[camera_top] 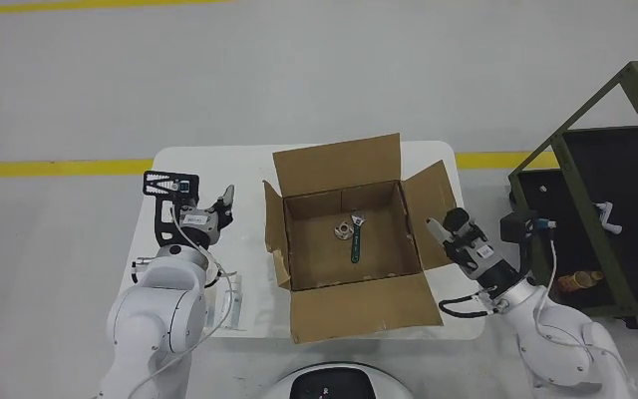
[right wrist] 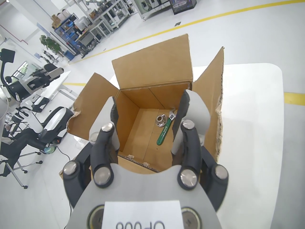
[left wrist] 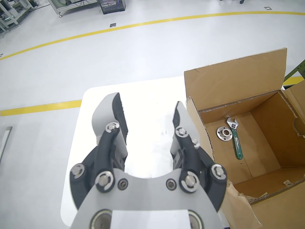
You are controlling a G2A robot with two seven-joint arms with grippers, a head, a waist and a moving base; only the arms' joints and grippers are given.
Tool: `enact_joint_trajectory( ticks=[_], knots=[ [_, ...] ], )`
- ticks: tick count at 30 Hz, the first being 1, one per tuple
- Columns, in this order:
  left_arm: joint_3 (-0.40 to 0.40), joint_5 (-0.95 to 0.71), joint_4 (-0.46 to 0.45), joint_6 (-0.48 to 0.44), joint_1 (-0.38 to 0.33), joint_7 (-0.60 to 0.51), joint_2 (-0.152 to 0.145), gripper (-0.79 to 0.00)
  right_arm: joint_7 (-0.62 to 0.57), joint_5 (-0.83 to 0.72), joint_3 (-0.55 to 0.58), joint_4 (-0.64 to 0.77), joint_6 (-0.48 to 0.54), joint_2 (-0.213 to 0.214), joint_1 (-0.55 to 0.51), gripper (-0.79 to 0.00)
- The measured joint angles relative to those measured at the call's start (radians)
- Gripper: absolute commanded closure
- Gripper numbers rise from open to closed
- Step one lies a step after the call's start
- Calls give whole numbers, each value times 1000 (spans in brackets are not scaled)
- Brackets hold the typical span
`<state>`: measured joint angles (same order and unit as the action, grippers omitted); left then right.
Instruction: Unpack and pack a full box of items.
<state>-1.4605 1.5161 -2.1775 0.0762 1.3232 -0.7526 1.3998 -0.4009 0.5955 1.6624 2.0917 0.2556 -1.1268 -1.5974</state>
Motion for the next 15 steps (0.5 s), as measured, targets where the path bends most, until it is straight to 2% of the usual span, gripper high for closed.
enact_joint_trajectory(
  ticks=[11, 15],
  knots=[
    [0, 0, 0, 0, 0, 0, 0, -785, -2, 6, -10, 3, 7, 1, 14, 0],
    [0, 0, 0, 0, 0, 0, 0, -785, -142, 173, -79, -1, -35, 7, 100, 0]
  ],
)
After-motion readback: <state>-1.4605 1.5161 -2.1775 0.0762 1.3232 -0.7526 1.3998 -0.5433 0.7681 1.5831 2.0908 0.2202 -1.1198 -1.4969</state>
